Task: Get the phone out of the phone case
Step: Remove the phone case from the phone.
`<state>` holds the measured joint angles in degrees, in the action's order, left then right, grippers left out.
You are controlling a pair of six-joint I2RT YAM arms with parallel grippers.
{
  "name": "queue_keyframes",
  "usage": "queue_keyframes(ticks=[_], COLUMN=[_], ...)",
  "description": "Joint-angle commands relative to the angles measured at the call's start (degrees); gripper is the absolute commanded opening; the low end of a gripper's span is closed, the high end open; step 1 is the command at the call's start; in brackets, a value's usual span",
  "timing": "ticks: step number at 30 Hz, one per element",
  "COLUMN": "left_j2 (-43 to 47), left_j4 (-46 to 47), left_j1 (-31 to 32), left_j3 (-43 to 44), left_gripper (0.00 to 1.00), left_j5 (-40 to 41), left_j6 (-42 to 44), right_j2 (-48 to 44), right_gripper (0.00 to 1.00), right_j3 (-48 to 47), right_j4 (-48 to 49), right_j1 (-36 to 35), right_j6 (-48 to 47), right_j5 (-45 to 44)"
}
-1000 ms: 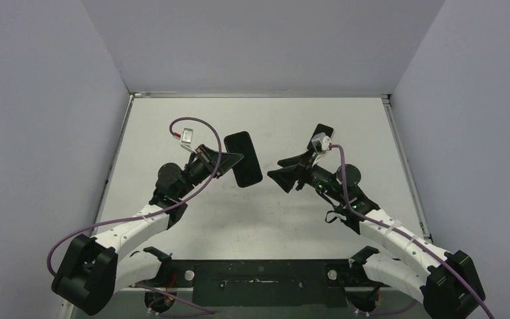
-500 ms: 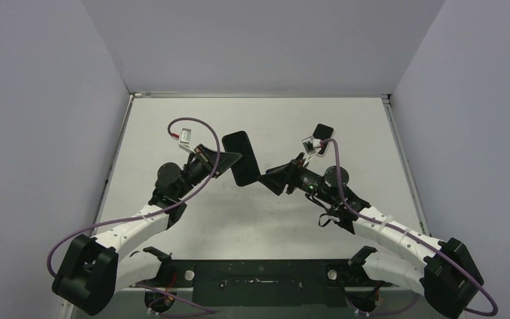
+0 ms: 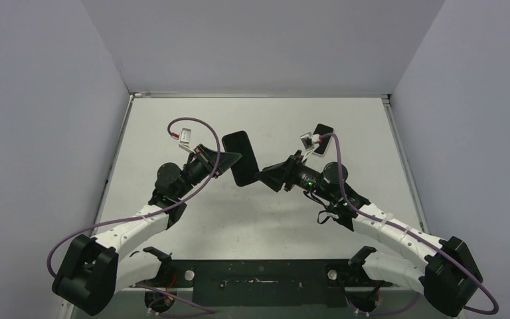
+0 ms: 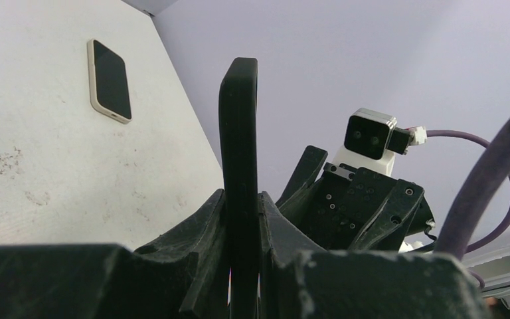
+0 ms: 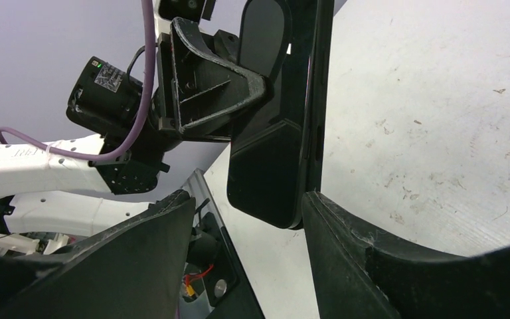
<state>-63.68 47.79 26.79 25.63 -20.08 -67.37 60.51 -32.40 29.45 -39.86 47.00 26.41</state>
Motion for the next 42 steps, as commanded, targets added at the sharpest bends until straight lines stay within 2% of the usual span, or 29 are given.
queue_keyframes(ticks=[1, 11, 29, 42], left_j2=[0.7, 0.3, 0.3, 0.1], left_j4=[6.6, 7.1, 9.8, 8.2], left_j1=[-0.5, -0.4, -0.4, -0.3], left_j3=[2.1, 2.6, 2.4, 2.6], left_gripper=[0.0, 0.0, 0.0, 0.0], left_j5=[-0.5, -0.9, -1.3, -0.9], left_j6=[0.4, 0.1, -1.4, 1.2], right_j2=[-1.4, -1.2, 0.7, 1.7], right_gripper=[0.6, 0.55, 0.55, 0.54], right_j3=[-2.8, -2.1, -0.9, -1.8], right_j4=[0.4, 0.0, 1.1, 4.0], right_j1=[-0.4, -0.4, -0.4, -0.6], right_j6=[-0.2, 0.4, 1.5, 2.8], right_j5=[1.0, 1.9, 2.7, 5.5])
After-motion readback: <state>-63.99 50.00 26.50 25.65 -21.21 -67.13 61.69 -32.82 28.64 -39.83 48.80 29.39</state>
